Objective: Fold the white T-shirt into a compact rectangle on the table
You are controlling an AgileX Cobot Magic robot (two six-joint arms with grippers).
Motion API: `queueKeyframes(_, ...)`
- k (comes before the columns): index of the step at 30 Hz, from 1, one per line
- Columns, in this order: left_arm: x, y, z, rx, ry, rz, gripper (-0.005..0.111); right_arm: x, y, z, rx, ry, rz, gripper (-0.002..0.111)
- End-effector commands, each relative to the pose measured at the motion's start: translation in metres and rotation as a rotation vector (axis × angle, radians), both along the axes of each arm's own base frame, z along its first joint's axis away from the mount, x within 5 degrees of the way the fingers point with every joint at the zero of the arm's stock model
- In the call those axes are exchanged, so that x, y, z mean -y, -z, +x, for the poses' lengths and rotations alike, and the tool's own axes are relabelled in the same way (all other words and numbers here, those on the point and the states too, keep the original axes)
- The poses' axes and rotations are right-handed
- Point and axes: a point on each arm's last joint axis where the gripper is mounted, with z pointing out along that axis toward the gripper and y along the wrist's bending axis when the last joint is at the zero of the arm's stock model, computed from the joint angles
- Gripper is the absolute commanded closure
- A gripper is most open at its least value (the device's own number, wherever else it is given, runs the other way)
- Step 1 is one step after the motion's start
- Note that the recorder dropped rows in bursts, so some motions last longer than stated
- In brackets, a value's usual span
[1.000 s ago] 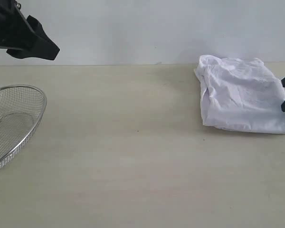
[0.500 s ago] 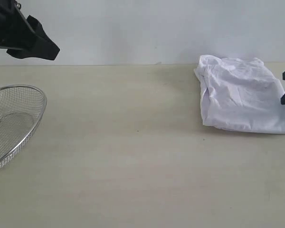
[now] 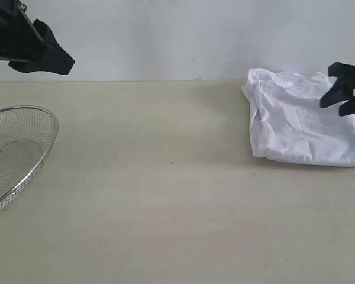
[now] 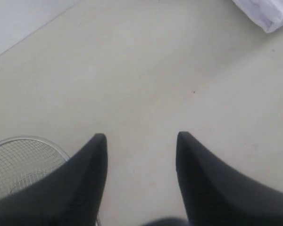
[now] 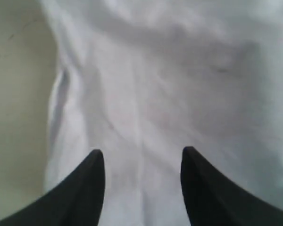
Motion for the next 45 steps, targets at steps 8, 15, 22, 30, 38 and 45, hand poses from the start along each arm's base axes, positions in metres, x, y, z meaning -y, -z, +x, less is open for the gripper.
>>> queueKeyframes(8, 0.001, -0.005, -0.001, 0.023, 0.002, -0.02, 0.065, -0.152, 0.012, 0.029, 0.092, -0.292, -0.205, 0.057)
queueKeyframes(15, 0.001, -0.005, -0.001, 0.022, 0.002, -0.019, 0.065, -0.151, 0.023, 0.029, 0.028, -0.228, -0.389, 0.033)
queueKeyframes(22, 0.001, -0.005, -0.001, 0.024, 0.001, -0.02, 0.065, -0.16, 0.057, 0.028, -0.088, -0.221, -0.352, 0.033)
queueKeyframes(30, 0.001, -0.005, -0.001, 0.032, 0.0, -0.023, 0.065, -0.16, 0.061, 0.027, -0.113, -0.212, -0.343, 0.109)
queueKeyframes(38, 0.001, -0.006, -0.001, 0.034, 0.0, -0.024, 0.065, -0.165, 0.061, 0.024, -0.117, -0.283, -0.357, 0.108)
queueKeyframes(45, 0.001, -0.006, 0.0, 0.036, 0.0, -0.024, 0.065, -0.175, 0.061, 0.022, -0.118, -0.328, -0.363, 0.108)
